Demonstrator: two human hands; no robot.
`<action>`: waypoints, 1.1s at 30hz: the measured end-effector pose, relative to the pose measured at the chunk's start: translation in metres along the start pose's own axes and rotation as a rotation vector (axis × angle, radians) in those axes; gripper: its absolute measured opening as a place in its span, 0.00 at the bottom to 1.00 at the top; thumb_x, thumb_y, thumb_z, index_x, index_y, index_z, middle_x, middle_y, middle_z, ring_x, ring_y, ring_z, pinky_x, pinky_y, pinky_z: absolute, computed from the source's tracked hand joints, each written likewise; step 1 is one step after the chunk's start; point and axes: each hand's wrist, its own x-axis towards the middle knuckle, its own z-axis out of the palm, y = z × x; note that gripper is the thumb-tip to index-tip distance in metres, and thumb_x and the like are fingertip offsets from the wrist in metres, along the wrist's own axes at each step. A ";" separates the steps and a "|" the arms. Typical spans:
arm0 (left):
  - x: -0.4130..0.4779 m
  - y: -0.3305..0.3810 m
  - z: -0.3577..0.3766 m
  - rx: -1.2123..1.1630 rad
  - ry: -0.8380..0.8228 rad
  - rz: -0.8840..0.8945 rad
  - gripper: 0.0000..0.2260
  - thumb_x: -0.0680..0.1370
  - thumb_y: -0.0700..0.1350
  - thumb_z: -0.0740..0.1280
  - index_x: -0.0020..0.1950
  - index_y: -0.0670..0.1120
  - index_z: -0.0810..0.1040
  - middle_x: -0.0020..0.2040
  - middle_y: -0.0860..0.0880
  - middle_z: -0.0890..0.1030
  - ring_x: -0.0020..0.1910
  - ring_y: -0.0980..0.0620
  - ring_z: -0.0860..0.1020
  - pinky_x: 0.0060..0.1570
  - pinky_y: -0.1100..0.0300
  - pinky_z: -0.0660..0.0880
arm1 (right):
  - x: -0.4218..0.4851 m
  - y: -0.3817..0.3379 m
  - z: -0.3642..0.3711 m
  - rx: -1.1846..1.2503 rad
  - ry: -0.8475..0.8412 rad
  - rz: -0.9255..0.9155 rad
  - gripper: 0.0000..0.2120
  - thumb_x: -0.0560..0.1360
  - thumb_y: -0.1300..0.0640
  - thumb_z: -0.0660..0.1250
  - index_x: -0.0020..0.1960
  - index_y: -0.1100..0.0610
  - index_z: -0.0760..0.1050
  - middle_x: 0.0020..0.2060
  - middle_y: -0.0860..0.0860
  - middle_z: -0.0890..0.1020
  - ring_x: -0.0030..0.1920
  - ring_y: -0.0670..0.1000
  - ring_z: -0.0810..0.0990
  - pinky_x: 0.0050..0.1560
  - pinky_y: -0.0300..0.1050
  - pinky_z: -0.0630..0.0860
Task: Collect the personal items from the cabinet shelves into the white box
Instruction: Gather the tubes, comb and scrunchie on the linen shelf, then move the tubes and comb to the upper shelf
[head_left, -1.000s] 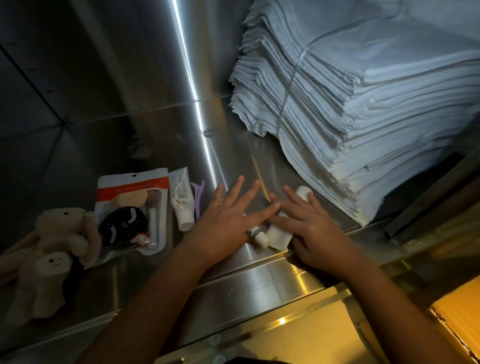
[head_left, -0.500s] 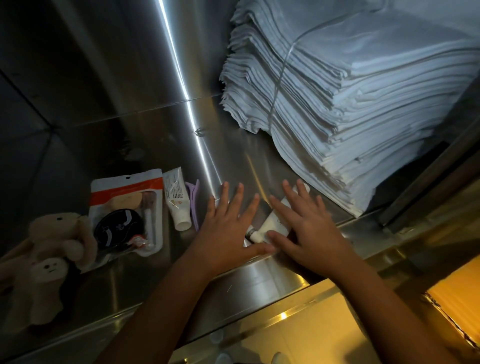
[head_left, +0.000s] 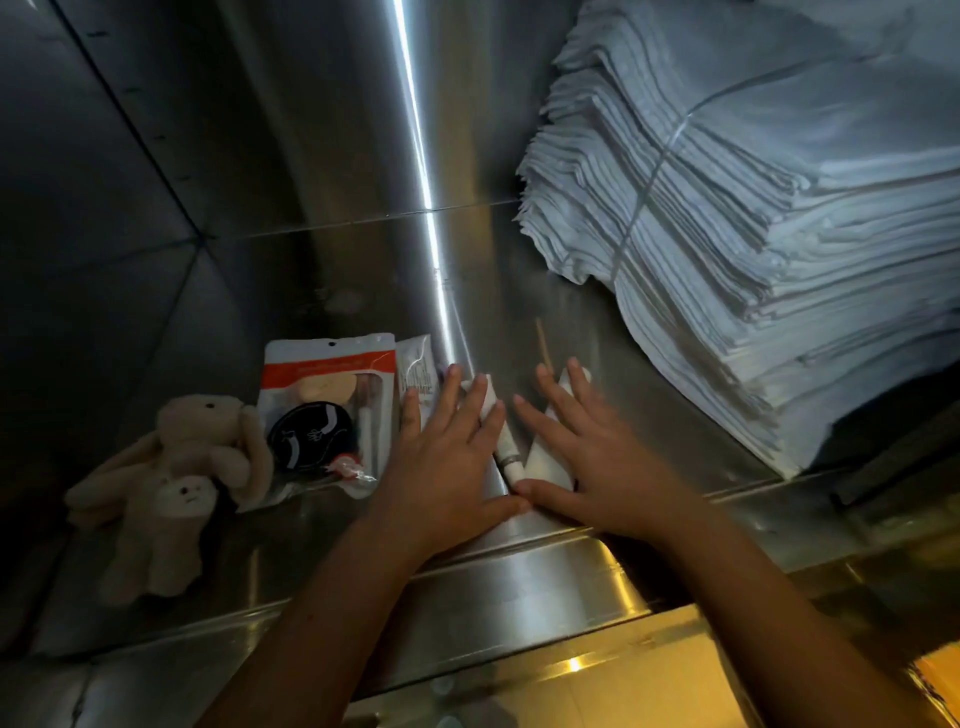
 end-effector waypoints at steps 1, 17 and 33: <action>-0.002 -0.004 -0.001 0.006 0.006 -0.014 0.43 0.70 0.71 0.54 0.75 0.51 0.38 0.72 0.49 0.28 0.66 0.50 0.22 0.59 0.48 0.20 | 0.005 -0.003 0.000 0.007 -0.013 -0.020 0.38 0.70 0.30 0.49 0.73 0.44 0.40 0.73 0.49 0.35 0.71 0.52 0.29 0.71 0.52 0.41; -0.031 -0.037 -0.003 -0.038 -0.018 -0.181 0.48 0.68 0.72 0.56 0.75 0.48 0.36 0.75 0.46 0.34 0.67 0.47 0.25 0.61 0.48 0.27 | 0.058 -0.045 0.011 -0.065 -0.086 -0.189 0.39 0.72 0.34 0.56 0.75 0.48 0.42 0.74 0.50 0.37 0.71 0.50 0.29 0.70 0.59 0.43; -0.028 -0.023 -0.009 -0.053 0.047 -0.063 0.42 0.73 0.69 0.54 0.73 0.51 0.32 0.75 0.44 0.36 0.72 0.44 0.32 0.64 0.46 0.28 | 0.022 -0.056 -0.008 0.006 -0.019 0.033 0.33 0.76 0.40 0.55 0.75 0.49 0.45 0.76 0.48 0.46 0.74 0.48 0.38 0.71 0.53 0.42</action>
